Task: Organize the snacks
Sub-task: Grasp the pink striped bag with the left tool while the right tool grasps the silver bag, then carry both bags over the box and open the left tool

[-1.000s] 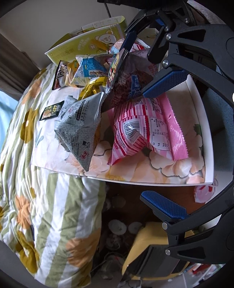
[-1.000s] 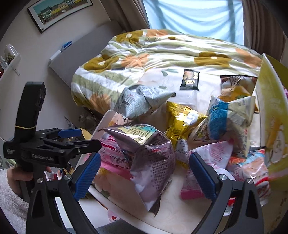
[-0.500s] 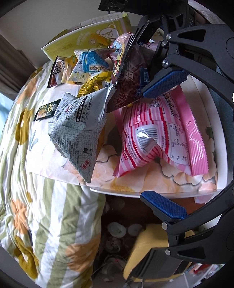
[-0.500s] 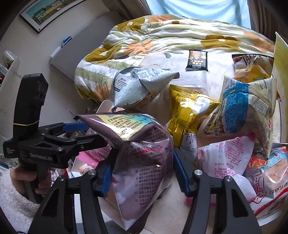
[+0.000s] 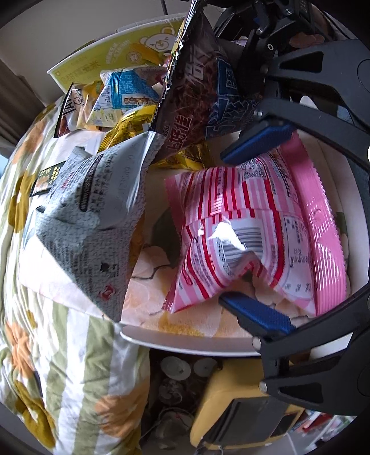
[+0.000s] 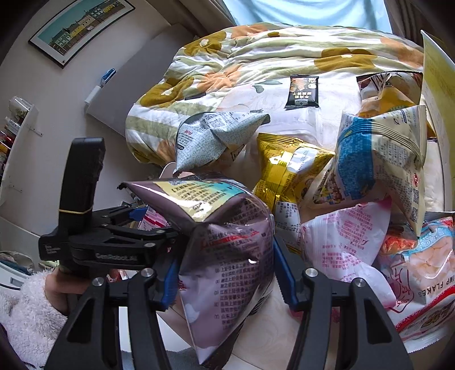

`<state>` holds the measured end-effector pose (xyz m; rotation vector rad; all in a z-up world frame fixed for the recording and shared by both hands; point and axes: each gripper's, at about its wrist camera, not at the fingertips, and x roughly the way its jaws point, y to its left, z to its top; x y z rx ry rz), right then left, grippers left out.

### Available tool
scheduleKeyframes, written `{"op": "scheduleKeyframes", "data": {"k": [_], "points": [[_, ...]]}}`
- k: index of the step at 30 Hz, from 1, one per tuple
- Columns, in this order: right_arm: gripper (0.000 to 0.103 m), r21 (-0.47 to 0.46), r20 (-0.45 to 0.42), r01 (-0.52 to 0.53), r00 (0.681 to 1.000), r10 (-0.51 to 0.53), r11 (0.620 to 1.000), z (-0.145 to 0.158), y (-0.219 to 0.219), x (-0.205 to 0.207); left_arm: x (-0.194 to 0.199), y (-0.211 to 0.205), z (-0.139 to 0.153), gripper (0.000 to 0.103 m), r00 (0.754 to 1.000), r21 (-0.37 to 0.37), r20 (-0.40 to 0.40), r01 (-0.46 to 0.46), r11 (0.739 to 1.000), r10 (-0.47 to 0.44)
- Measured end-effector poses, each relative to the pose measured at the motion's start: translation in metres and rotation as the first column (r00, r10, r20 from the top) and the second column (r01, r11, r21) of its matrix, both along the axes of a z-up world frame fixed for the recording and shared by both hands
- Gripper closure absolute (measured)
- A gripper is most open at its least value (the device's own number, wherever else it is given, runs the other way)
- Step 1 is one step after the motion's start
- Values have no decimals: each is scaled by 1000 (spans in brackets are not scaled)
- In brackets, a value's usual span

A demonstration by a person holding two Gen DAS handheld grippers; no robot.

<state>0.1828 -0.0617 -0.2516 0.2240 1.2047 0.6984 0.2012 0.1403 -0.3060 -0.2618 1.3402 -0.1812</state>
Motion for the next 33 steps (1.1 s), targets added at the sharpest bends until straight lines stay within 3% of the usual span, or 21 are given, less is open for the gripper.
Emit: {"op": "scheduleKeyframes", "data": {"k": [6,17,26,33], "points": [[50,10,-4,4,1000,-4,1000,0,-5,0,-4,-2,0,31,1000,12,10,-6,1000,6],[50,8,18,9,1000,-9,1000,10,-4,-11,-28,5,21,31,999,-3,45,-18,1000,18],[50,35,76,72,994,-75,997,50,-15,-32,-50,-2,82,31,987,3,154,33,999,-34],[50,61,154,151,975,-159,987,101,-55,-38,-45,-42,143,31,961,24,264,73,997,-77]]}}
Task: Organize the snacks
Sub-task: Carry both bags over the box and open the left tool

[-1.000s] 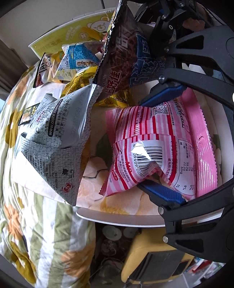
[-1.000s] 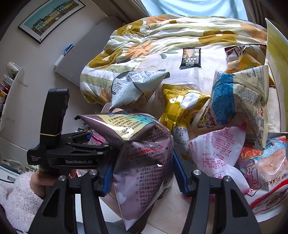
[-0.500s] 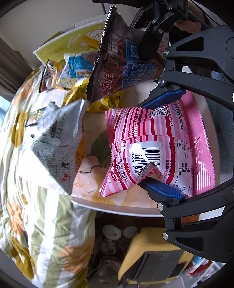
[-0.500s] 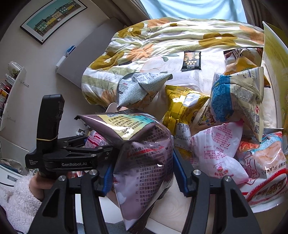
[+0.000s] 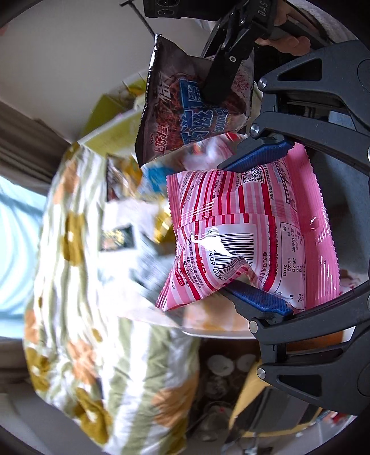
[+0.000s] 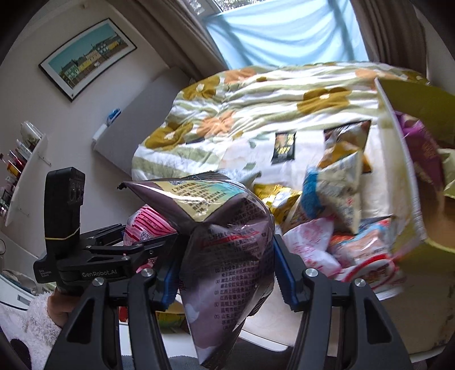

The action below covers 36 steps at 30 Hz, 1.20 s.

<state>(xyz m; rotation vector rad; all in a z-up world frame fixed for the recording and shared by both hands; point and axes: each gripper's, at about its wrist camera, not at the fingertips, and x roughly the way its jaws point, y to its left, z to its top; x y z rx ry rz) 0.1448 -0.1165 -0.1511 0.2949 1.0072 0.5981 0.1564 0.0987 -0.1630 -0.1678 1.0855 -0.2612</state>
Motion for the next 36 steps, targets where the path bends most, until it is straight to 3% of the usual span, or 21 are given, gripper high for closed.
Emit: {"op": "scheduleKeyframes", "data": {"k": [8,15,22,28,31,33,36], "points": [[50,-38,123,73,990,-68,997,50,-79,12,30,-88,61,31,990,-1,138,45,999,-44],[50,-72,150,190,972,-178,979,67,-173,29,67,-197,77,31,975,-3,187,126,992,-123],[50,-89,111,268,960,-258,959,60,-259,43,106,-305,47,31,975,1,139,177,984,-175],[50,-99,64,260,965,-254,961,46,-304,53,112,-357,4,30,982,17,56,178,984,-178],[50,-94,44,249,968,-246,964,40,-316,56,114,-369,-13,18,987,68,38,155,986,-158],[50,-91,34,241,970,-239,966,36,-321,56,111,-370,-19,1,990,105,39,134,985,-139],[50,-83,26,226,974,-224,971,32,-324,55,104,-366,-20,1,992,100,37,118,988,-122]]}}
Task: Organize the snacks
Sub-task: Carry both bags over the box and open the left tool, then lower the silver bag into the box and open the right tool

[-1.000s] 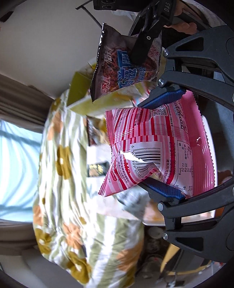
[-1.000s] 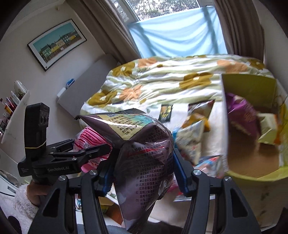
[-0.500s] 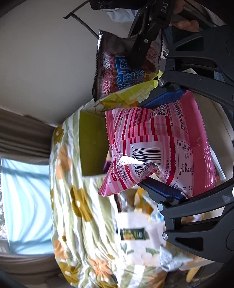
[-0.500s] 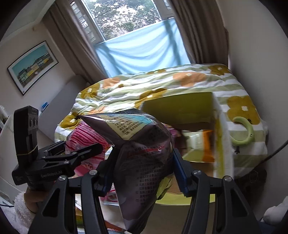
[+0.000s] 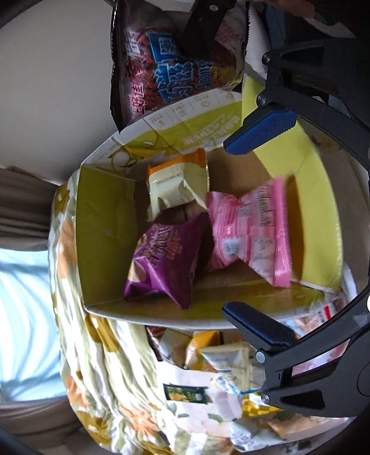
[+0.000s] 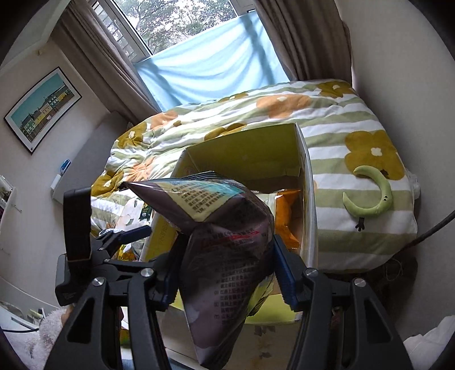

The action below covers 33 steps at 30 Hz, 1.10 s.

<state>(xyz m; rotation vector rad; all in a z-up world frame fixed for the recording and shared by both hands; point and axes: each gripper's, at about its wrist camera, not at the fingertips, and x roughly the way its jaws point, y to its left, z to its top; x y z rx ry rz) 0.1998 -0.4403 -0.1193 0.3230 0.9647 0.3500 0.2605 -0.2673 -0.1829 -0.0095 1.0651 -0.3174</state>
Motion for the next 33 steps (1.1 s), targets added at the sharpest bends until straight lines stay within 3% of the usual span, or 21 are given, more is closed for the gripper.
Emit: {"op": "scheduleKeyframes", "data": {"k": [12,20,21,23,24,33], "points": [[49,52,-38,-43,998,45,998,-18,6,13,-21,37,19,1,994,49,31,-105,993,104],[48,-32,-61,-36,998,34,999,-37,24,27,-27,46,20,1,992,77,32,-128,989,126],[44,-46,-68,-23,997,20,999,-41,25,29,-28,47,21,1,991,80,36,-128,989,125],[24,-45,-71,-10,997,6,999,-46,23,28,-30,48,21,1,991,87,44,-129,988,125],[7,-42,-68,-4,998,1,999,-47,22,27,-31,48,21,1,991,90,46,-129,988,125],[5,-40,-58,-7,998,5,999,-48,17,12,-42,49,20,1,991,58,33,-134,989,132]]}}
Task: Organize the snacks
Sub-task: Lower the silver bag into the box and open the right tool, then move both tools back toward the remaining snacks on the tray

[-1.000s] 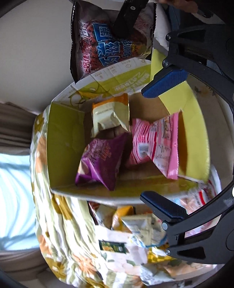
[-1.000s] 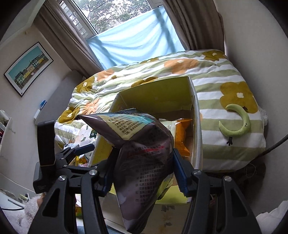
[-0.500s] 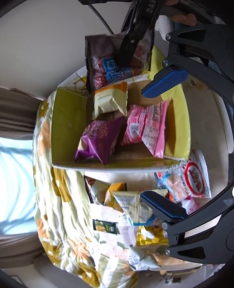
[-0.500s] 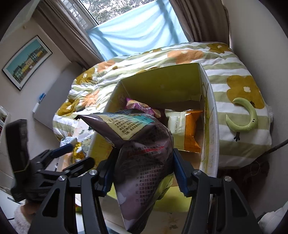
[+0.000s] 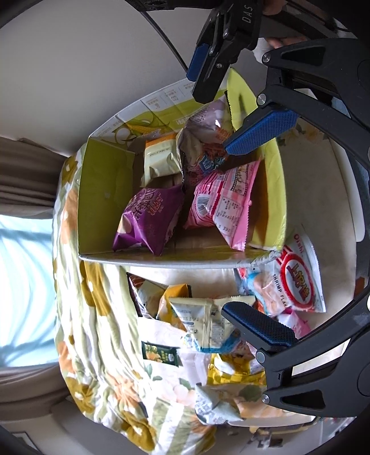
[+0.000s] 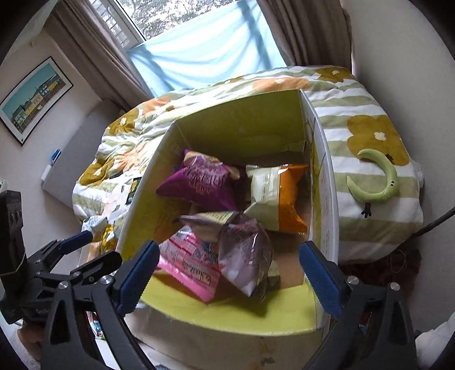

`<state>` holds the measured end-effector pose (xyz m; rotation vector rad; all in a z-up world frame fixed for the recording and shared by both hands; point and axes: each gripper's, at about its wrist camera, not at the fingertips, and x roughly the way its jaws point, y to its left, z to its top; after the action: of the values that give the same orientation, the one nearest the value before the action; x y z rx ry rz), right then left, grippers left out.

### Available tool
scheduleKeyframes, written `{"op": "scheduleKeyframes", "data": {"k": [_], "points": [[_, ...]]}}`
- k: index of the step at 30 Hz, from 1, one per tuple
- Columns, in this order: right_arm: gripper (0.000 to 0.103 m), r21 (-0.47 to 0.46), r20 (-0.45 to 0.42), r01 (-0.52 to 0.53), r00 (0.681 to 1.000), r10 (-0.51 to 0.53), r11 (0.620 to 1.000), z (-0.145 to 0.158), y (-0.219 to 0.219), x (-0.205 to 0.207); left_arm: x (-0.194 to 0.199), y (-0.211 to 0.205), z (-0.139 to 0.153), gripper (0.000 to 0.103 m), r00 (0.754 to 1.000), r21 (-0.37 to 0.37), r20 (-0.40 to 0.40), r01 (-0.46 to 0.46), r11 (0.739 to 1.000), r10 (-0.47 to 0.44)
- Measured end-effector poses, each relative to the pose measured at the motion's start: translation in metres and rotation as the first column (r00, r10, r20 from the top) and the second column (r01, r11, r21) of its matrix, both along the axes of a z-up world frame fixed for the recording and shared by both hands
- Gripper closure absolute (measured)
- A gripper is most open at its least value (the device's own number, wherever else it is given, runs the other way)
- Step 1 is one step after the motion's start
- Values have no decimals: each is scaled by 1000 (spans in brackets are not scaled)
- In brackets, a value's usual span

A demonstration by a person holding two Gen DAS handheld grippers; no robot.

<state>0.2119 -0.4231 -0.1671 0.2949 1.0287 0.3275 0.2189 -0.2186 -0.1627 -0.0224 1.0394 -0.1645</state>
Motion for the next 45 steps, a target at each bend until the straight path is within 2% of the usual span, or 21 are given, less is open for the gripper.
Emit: {"op": "scheduleKeyframes", "data": {"k": [5,11,17,24,31,38,40,45], "points": [[5,-24,42,-28,999,29,999,19,4,-9,-11,4,16,1,999,-10,34,-4,1000,5],[5,-49,108,-40,993,45,998,46,13,-24,-34,30,45,1,995,6,84,-47,999,46],[5,-55,184,-42,982,52,998,73,38,-44,-65,91,67,1,985,-17,124,-123,992,124],[5,-33,209,-36,977,42,999,81,93,-68,-87,173,72,1,980,-39,127,-151,988,155],[5,-42,154,11,988,-5,999,66,157,-84,-90,240,51,1,988,-60,65,-135,989,139],[5,-57,65,91,994,-87,994,26,209,-92,-80,291,3,1,994,-113,-17,-106,988,105],[5,-67,39,128,991,-125,990,14,219,-95,-75,298,-12,1,995,-123,-36,-102,987,98],[5,-27,-18,255,967,-255,967,-20,229,-99,-56,308,-54,4,993,-170,-79,-104,980,92]]}}
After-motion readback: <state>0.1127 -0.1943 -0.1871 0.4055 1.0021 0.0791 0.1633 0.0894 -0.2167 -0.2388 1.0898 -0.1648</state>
